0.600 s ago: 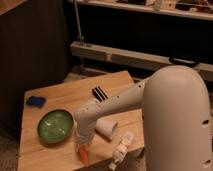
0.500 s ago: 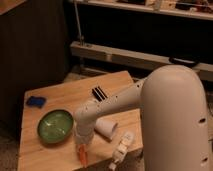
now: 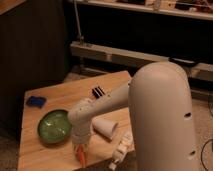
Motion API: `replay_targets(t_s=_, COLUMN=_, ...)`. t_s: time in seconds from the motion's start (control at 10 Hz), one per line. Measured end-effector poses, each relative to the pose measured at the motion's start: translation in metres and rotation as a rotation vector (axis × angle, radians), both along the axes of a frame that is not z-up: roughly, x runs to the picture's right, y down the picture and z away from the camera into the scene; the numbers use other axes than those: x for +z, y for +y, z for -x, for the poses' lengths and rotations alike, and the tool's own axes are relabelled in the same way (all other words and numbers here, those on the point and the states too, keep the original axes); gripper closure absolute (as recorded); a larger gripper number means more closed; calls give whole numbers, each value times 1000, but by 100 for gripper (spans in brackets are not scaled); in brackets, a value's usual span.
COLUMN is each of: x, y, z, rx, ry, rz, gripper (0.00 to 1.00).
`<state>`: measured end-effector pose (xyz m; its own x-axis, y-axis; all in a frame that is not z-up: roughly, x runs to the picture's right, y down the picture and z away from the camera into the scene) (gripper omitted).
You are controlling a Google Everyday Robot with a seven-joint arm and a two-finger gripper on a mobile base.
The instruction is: Drag the pepper across the table
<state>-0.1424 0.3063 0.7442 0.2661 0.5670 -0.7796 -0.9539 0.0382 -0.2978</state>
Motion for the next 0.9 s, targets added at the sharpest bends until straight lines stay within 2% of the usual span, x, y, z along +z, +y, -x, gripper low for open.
replay_targets(t_s=0.6, x=2, y=2, z=0, rx=-13, ry=15, rz=7, gripper=35)
replay_targets(t_s=0.7, x=1, y=2, z=1, rx=-16, ry=15, rz=6, gripper=40)
replay_targets(t_s=0.9, x=2, y=2, z=0, rx=-16, ry=18, rz=6, gripper=57)
